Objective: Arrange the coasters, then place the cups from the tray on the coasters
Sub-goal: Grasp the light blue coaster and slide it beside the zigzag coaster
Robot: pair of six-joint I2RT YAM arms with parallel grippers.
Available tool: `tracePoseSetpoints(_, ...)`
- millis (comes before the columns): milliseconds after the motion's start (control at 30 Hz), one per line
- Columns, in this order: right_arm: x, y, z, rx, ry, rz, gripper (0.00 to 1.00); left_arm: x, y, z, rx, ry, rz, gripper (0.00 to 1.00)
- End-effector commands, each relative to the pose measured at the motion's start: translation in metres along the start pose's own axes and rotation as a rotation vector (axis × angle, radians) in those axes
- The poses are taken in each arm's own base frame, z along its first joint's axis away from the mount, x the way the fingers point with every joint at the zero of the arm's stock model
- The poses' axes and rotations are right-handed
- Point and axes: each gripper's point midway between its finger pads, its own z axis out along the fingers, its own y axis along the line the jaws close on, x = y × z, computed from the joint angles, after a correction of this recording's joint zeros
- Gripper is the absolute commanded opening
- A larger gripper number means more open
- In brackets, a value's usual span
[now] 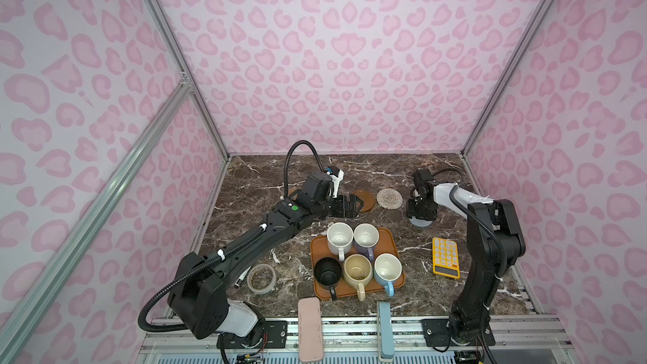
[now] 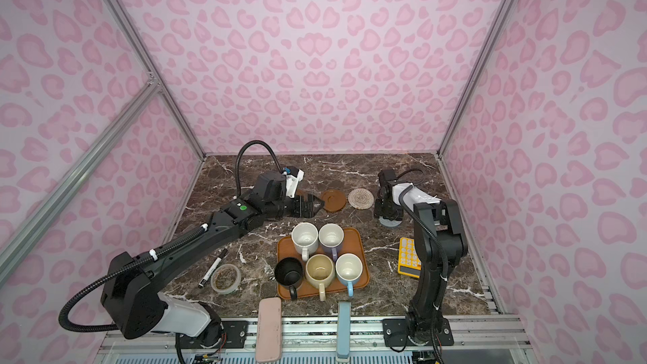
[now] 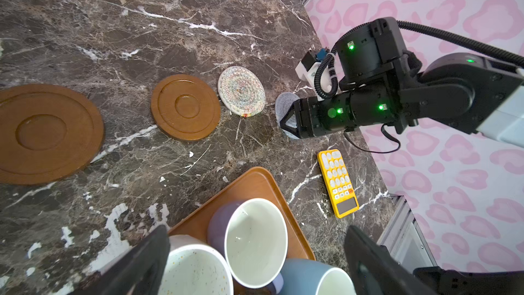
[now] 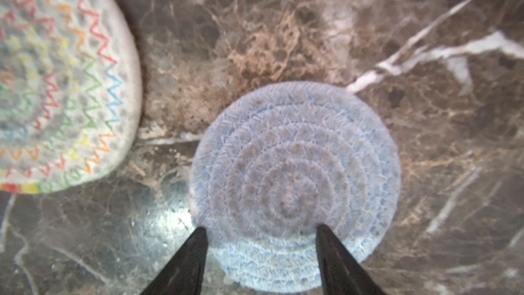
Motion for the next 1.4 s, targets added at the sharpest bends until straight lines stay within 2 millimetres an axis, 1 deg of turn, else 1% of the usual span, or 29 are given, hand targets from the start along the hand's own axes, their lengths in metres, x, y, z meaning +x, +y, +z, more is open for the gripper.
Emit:
tracePoseSetpoints(0, 0.004, -0.007, 0.011, 0.024, 0.063, -0.009, 0.62, -0.006, 0.001, 0.000, -0.008, -0.018, 0.012, 0.98)
tracePoseSetpoints(167, -0.017, -0.005, 0.019, 0.007, 0.074, -0.009, 0.61, -0.006, 0.003, 0.001, -0.022, -0.019, 0.017, 0.98)
tracePoseSetpoints(200, -0.018, -0.004, 0.021, 0.008, 0.079, -0.010, 0.61, -0.006, 0.004, 0.001, -0.027, -0.020, 0.017, 0.98)
tracePoseSetpoints(233, -0.029, -0.001, 0.018, -0.001, 0.059, -0.011, 0.60, -0.006, 0.005, 0.001, -0.034, -0.018, 0.017, 0.98)
tracePoseSetpoints(333, -0.038, 0.003, 0.022, -0.013, 0.060, -0.019, 0.60, -0.005, 0.007, 0.003, -0.044, -0.016, 0.016, 0.98)
tracePoseSetpoints(433, -0.041, 0.011, 0.025, -0.041, 0.072, -0.027, 0.60, -0.005, 0.008, 0.005, -0.044, -0.013, 0.014, 0.98)
tracePoseSetpoints(567, -0.044, 0.016, 0.026, -0.050, 0.066, -0.034, 0.60, -0.006, 0.008, 0.008, -0.043, -0.014, 0.011, 0.98)
tracePoseSetpoints(733, -0.048, 0.012, 0.023, -0.034, 0.049, -0.027, 0.60, -0.005, 0.009, 0.012, -0.044, -0.006, 0.005, 0.98)
tracePoseSetpoints(800, -0.050, 0.012, 0.020, -0.034, 0.039, -0.026, 0.62, -0.006, 0.009, 0.011, -0.043, -0.009, 0.004, 0.98)
tracePoseSetpoints(867, -0.055, 0.013, 0.013, -0.041, 0.012, -0.026, 0.65, -0.008, 0.008, 0.011, -0.044, -0.019, 0.003, 0.98)
tracePoseSetpoints(900, -0.058, 0.013, 0.009, -0.043, -0.004, -0.027, 0.68, -0.010, 0.008, 0.010, -0.047, -0.025, 0.003, 0.98)
tracePoseSetpoints(1067, -0.077, 0.008, -0.023, -0.024, -0.103, -0.015, 0.80, -0.014, 0.007, 0.004, -0.059, -0.033, 0.005, 0.98)
tracePoseSetpoints(1167, -0.084, 0.005, -0.050, -0.021, -0.163, -0.006, 0.89, -0.015, 0.007, -0.003, -0.063, -0.045, 0.001, 0.98)
tracePoseSetpoints(1233, -0.085, 0.005, -0.071, -0.023, -0.213, -0.001, 0.96, -0.014, 0.006, -0.010, -0.067, -0.053, -0.002, 0.98)
tracePoseSetpoints(1300, -0.083, 0.007, -0.092, -0.033, -0.262, -0.007, 0.99, -0.014, 0.006, -0.017, -0.065, -0.064, -0.004, 0.98)
tracePoseSetpoints(1367, -0.080, 0.014, -0.113, -0.068, -0.307, -0.020, 0.99, -0.011, 0.007, -0.024, -0.068, -0.071, -0.005, 0.98)
